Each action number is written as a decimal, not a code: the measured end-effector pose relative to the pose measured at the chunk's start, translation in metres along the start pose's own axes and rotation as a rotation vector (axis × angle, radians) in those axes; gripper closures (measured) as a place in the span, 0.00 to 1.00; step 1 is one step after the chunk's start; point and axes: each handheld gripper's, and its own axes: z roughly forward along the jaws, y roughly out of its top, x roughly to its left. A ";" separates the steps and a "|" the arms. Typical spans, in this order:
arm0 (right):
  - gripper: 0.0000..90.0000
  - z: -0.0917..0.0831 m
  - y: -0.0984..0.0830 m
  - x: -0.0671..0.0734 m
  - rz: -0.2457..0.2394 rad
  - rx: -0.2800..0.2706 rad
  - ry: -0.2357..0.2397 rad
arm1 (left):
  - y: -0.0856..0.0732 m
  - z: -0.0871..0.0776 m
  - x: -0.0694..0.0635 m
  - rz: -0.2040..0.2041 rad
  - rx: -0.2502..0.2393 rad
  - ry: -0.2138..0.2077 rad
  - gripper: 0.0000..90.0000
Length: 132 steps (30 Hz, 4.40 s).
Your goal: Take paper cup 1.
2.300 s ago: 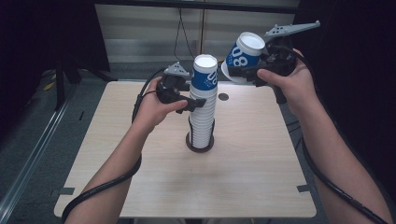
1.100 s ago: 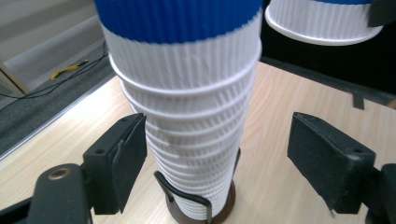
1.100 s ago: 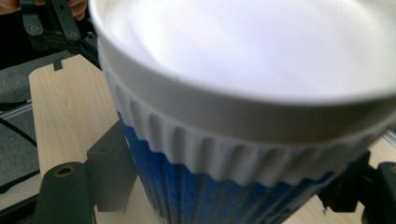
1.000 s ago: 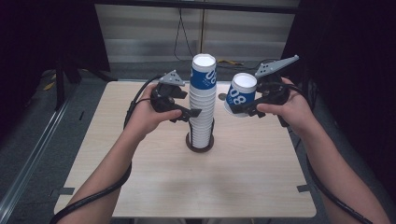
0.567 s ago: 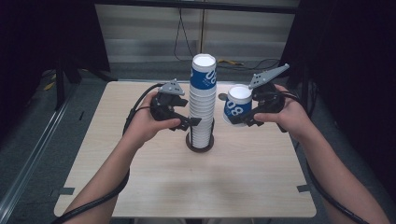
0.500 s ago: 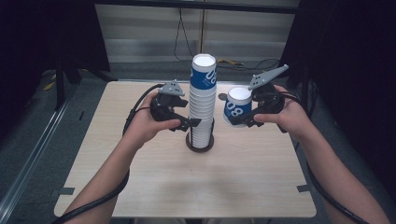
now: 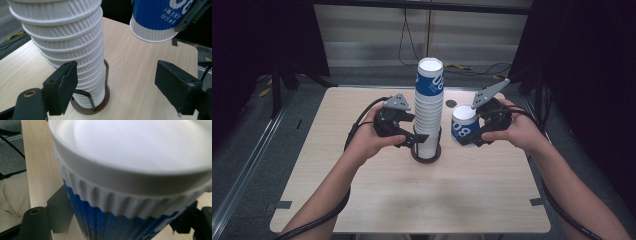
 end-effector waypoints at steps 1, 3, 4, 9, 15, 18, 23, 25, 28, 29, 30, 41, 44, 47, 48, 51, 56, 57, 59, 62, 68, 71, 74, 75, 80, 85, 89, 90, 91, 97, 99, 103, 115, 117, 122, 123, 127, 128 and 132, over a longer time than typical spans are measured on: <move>0.23 0.001 0.000 0.001 -0.002 0.002 0.001 | 0.000 0.000 -0.001 0.001 0.001 -0.003 0.21; 0.23 0.003 0.000 0.002 -0.008 0.020 0.008 | 0.000 0.001 -0.002 0.004 -0.002 -0.010 0.21; 0.23 0.004 -0.001 0.002 -0.013 0.028 0.010 | -0.001 0.002 -0.003 0.011 0.005 -0.013 0.21; 0.23 0.010 -0.001 0.006 -0.046 0.069 0.016 | -0.003 0.007 -0.008 0.017 0.012 -0.032 0.20; 0.23 0.018 -0.001 0.010 -0.061 0.109 0.034 | -0.006 0.011 -0.013 0.012 0.002 -0.055 0.18; 0.23 0.022 -0.001 0.013 -0.074 0.141 0.040 | -0.009 0.013 -0.015 0.008 -0.004 -0.071 0.18; 0.23 0.028 -0.001 0.016 -0.090 0.174 0.048 | -0.013 0.016 -0.018 0.003 -0.010 -0.090 0.18; 0.23 0.031 -0.001 0.018 -0.103 0.193 0.045 | -0.014 0.017 -0.019 0.009 -0.009 -0.096 0.18; 0.23 0.035 0.001 0.019 -0.120 0.192 0.057 | -0.015 0.018 -0.021 0.014 -0.027 -0.103 0.18; 0.23 0.035 0.001 0.021 -0.111 0.206 0.055 | -0.014 0.018 -0.021 0.015 -0.029 -0.112 0.18; 0.23 0.037 0.002 0.022 -0.119 0.212 0.058 | -0.014 0.018 -0.022 0.019 -0.029 -0.114 0.18; 0.23 0.044 0.003 0.027 -0.150 0.247 0.067 | -0.010 0.022 -0.027 0.039 -0.019 -0.133 0.18; 0.23 0.049 0.001 0.028 -0.152 0.250 0.075 | -0.009 0.024 -0.029 0.041 -0.017 -0.138 0.18; 0.23 0.053 -0.001 0.028 -0.165 0.252 0.079 | -0.009 0.027 -0.030 0.044 -0.007 -0.146 0.18; 0.23 0.055 -0.001 0.029 -0.162 0.255 0.086 | -0.010 0.028 -0.031 0.037 -0.015 -0.148 0.18; 0.23 0.056 -0.001 0.030 -0.160 0.255 0.088 | -0.011 0.032 -0.031 0.038 -0.019 -0.151 0.18; 0.23 0.058 0.000 0.031 -0.167 0.258 0.091 | -0.012 0.036 -0.033 0.031 -0.021 -0.156 0.18; 0.23 0.058 0.000 0.031 -0.175 0.257 0.088 | -0.012 0.036 -0.033 0.034 -0.018 -0.159 0.18; 0.23 0.059 -0.001 0.032 -0.168 0.267 0.095 | -0.012 0.038 -0.034 0.030 -0.015 -0.161 0.18; 0.23 0.061 -0.002 0.032 -0.178 0.280 0.098 | -0.012 0.040 -0.034 0.029 -0.015 -0.167 0.18; 0.23 0.065 -0.002 0.034 -0.180 0.297 0.107 | -0.013 0.045 -0.034 0.025 -0.008 -0.169 0.18; 0.23 0.068 -0.002 0.034 -0.191 0.302 0.114 | -0.013 0.046 -0.033 0.032 0.000 -0.174 0.18; 0.23 0.070 -0.002 0.034 -0.196 0.306 0.113 | -0.014 0.047 -0.033 0.026 -0.001 -0.180 0.18; 0.23 0.070 -0.002 0.034 -0.193 0.306 0.113 | -0.014 0.048 -0.033 0.026 0.002 -0.180 0.18; 0.23 0.073 -0.002 0.034 -0.202 0.320 0.118 | -0.015 0.050 -0.034 0.020 -0.001 -0.188 0.18; 0.23 0.074 0.000 0.035 -0.214 0.325 0.121 | -0.017 0.051 -0.034 0.024 -0.005 -0.197 0.22; 0.23 0.076 0.002 0.036 -0.228 0.332 0.123 | -0.020 0.052 -0.033 0.023 -0.020 -0.219 0.25; 0.23 0.077 0.002 0.036 -0.231 0.333 0.131 | -0.021 0.052 -0.033 0.024 -0.024 -0.230 0.28; 0.23 0.078 0.002 0.037 -0.228 0.339 0.132 | -0.021 0.052 -0.034 0.024 -0.028 -0.235 0.32; 0.23 0.079 0.001 0.037 -0.233 0.339 0.133 | -0.022 0.052 -0.034 0.031 -0.027 -0.244 0.32; 0.23 0.078 0.001 0.038 -0.230 0.343 0.132 | -0.022 0.052 -0.034 0.032 -0.027 -0.245 0.32; 0.23 0.078 0.000 0.038 -0.230 0.339 0.131 | -0.023 0.053 -0.034 0.029 -0.023 -0.251 0.32; 0.18 0.074 -0.014 0.038 -0.166 0.253 0.147 | -0.023 0.050 -0.036 0.023 -0.037 -0.262 0.32; 0.17 0.073 -0.017 0.036 -0.157 0.224 0.143 | -0.023 0.047 -0.034 0.014 -0.044 -0.256 0.32; 0.15 0.070 -0.026 0.032 -0.141 0.121 0.133 | -0.022 0.043 -0.032 0.011 -0.050 -0.253 0.32; 0.15 0.069 -0.027 0.032 -0.140 0.110 0.141 | -0.022 0.042 -0.031 0.008 -0.047 -0.252 0.32; 0.15 0.067 -0.035 0.028 -0.113 0.050 0.152 | -0.025 0.040 -0.029 0.003 -0.046 -0.253 0.32; 0.14 0.067 -0.038 0.027 -0.108 0.036 0.148 | -0.026 0.039 -0.028 0.002 -0.044 -0.252 0.32; 0.14 0.063 -0.045 0.024 -0.092 0.010 0.135 | -0.029 0.033 -0.024 -0.008 -0.048 -0.234 0.32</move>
